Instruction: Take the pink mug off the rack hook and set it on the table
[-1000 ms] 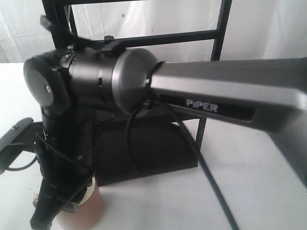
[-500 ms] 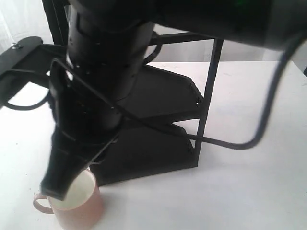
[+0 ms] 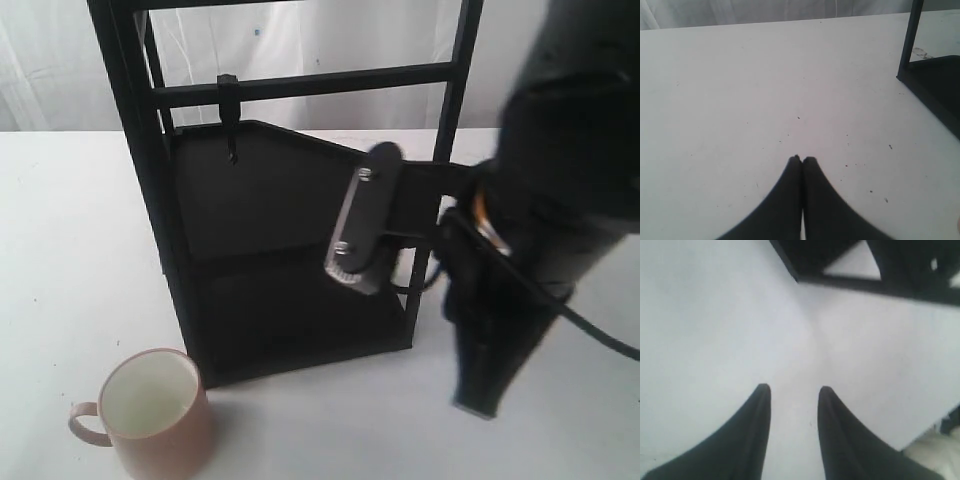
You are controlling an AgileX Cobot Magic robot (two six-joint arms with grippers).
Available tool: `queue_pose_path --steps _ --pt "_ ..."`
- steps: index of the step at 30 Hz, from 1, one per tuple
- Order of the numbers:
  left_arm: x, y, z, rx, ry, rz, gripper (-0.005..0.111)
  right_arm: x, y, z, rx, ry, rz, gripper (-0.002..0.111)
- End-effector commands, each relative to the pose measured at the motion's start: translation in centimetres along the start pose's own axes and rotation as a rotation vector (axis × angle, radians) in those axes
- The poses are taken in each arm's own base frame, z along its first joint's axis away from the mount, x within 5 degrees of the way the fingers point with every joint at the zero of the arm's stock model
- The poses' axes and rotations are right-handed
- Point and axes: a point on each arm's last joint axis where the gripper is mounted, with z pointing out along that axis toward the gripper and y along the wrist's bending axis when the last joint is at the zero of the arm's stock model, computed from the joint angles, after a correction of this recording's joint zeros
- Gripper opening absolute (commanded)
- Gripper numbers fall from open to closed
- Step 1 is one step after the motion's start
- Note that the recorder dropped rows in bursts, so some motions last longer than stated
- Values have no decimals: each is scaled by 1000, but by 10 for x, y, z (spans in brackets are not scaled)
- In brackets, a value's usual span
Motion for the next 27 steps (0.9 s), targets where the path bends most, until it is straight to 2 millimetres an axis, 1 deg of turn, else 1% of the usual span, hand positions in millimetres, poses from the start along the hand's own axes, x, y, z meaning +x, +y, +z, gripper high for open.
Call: queue_pose_path --steps 1,3,4,5,6,7,8,9,10,12,13,16,19,21,23,25,27 --pt "1 -1 0 8 -4 -7 0 54 -28 16 279 118 190 31" --pt "1 -1 0 8 -4 -7 0 72 -46 19 477 138 312 30" --pt "1 -1 0 8 -4 -7 0 83 -57 21 575 154 393 28" --pt "1 -1 0 8 -4 -7 0 90 -66 21 650 148 476 25" --pt "1 -1 0 8 -4 -7 0 97 -74 21 696 151 564 21" --pt "1 -1 0 8 -4 -7 0 104 -83 21 739 139 675 13" --pt "1 -1 0 8 -4 -7 0 109 -90 24 745 107 745 7" --pt "1 -1 0 8 -4 -7 0 110 -96 27 731 44 805 0" --pt "1 -1 0 8 -4 -7 0 115 -104 33 708 -22 912 0" --pt "1 -1 0 8 -4 -7 0 118 -116 45 643 -122 1012 0" --pt "1 -1 0 8 -4 -7 0 123 -124 54 598 -163 1077 0" --pt "1 -1 0 8 -4 -7 0 140 -135 86 457 -148 1285 0" --pt "1 -1 0 8 -4 -7 0 155 -135 113 328 -55 1454 0" --pt "1 -1 0 8 -4 -7 0 155 -131 124 243 -25 1467 0" --pt "1 -1 0 8 -4 -7 0 150 -127 126 163 -19 1402 0" --pt "1 -1 0 8 -4 -7 0 142 -121 120 53 11 1266 0" --pt "1 -1 0 8 -4 -7 0 134 -116 103 -65 32 1115 0"
